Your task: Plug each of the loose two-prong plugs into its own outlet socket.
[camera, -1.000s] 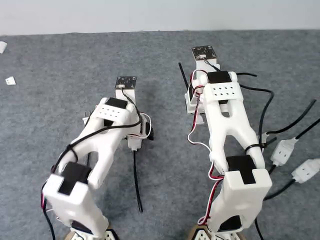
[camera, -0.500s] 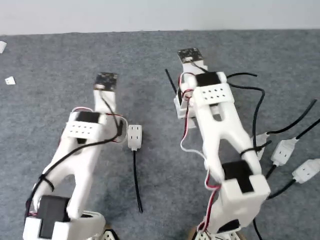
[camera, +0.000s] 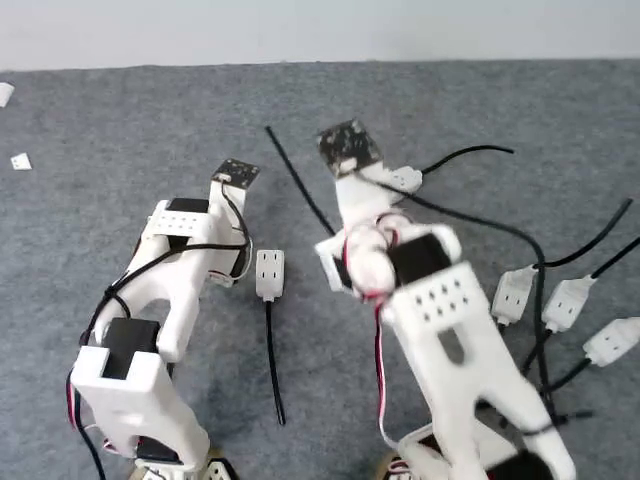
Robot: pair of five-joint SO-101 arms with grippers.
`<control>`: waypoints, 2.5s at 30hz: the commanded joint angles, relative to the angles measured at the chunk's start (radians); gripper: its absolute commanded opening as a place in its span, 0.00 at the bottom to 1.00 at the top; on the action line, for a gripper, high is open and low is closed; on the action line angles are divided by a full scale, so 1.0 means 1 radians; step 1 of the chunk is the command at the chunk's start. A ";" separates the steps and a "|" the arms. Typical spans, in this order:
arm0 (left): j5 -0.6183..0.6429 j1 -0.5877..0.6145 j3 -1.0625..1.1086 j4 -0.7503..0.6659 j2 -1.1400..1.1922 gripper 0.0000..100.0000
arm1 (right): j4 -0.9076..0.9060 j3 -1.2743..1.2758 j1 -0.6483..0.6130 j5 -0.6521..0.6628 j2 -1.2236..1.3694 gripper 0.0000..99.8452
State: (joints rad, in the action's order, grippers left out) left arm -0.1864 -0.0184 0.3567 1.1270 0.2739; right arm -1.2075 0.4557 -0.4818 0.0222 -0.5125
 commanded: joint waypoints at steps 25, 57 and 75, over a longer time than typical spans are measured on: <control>-0.287 -0.137 0.367 -0.118 -0.359 0.01 | 0.159 0.170 -0.148 0.003 -0.079 0.01; -0.055 0.061 0.693 -0.597 -0.720 0.01 | 0.409 0.292 -0.081 -0.084 -0.077 0.01; 0.206 0.292 0.619 -0.736 -0.712 0.01 | 0.541 0.075 -0.081 -0.230 0.278 0.01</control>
State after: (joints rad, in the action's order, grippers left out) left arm 0.0069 0.2639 1.0288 0.4242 -0.4135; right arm -0.6598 0.6475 -0.5570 -0.2018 -0.2793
